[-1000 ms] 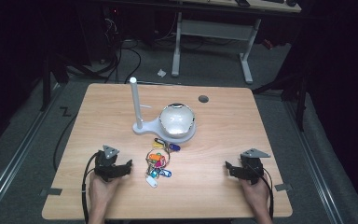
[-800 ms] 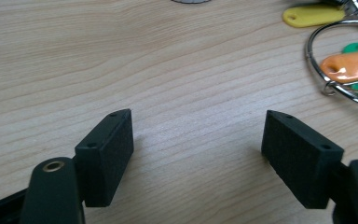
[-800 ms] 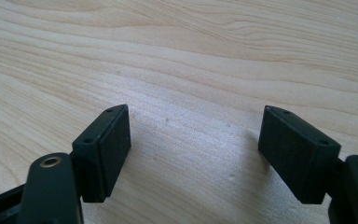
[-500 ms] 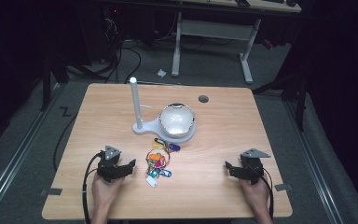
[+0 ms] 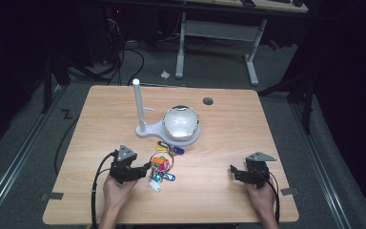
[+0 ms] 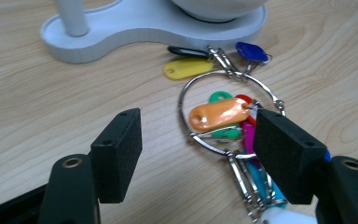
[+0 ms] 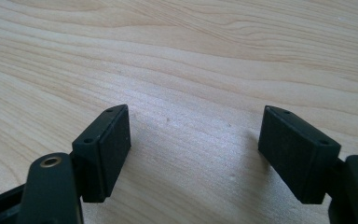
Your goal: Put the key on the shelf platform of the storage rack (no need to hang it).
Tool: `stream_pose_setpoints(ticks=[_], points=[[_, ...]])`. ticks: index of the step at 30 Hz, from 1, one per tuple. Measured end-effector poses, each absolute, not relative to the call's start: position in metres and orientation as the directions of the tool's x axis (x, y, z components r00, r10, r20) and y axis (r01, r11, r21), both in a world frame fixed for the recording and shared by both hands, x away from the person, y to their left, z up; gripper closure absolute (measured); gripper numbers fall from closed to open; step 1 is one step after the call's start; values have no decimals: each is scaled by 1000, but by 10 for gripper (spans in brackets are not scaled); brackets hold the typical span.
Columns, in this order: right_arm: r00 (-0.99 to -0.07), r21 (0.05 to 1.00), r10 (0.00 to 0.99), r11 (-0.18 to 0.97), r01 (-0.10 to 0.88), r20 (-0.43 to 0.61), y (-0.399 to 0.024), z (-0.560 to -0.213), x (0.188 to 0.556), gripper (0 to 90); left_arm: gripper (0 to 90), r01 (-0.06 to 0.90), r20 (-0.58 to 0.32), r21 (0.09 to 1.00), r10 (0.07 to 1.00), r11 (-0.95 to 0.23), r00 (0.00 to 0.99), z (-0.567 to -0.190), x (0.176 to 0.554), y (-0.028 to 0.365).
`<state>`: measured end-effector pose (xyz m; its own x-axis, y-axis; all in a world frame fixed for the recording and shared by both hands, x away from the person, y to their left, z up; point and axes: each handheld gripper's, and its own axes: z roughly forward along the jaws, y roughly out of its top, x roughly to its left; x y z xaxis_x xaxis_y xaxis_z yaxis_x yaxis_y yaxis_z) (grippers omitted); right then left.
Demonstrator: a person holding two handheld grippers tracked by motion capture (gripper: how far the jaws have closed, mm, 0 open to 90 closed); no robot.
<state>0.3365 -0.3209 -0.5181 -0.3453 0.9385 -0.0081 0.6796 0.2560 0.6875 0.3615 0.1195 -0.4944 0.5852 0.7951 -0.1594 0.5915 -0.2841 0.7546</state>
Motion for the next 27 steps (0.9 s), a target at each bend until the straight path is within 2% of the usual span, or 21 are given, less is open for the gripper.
stream_pose_setpoints(ticks=[12,27], points=[[-346,687,938,256,680,-7,-321,-518,336,253,332,571,-102,711,743,-411,662,-497,372,74],[-350,687,937,260,679,-8,-321,-518,336,252,333,631,-112,659,776,-409,621,-512,384,57]])
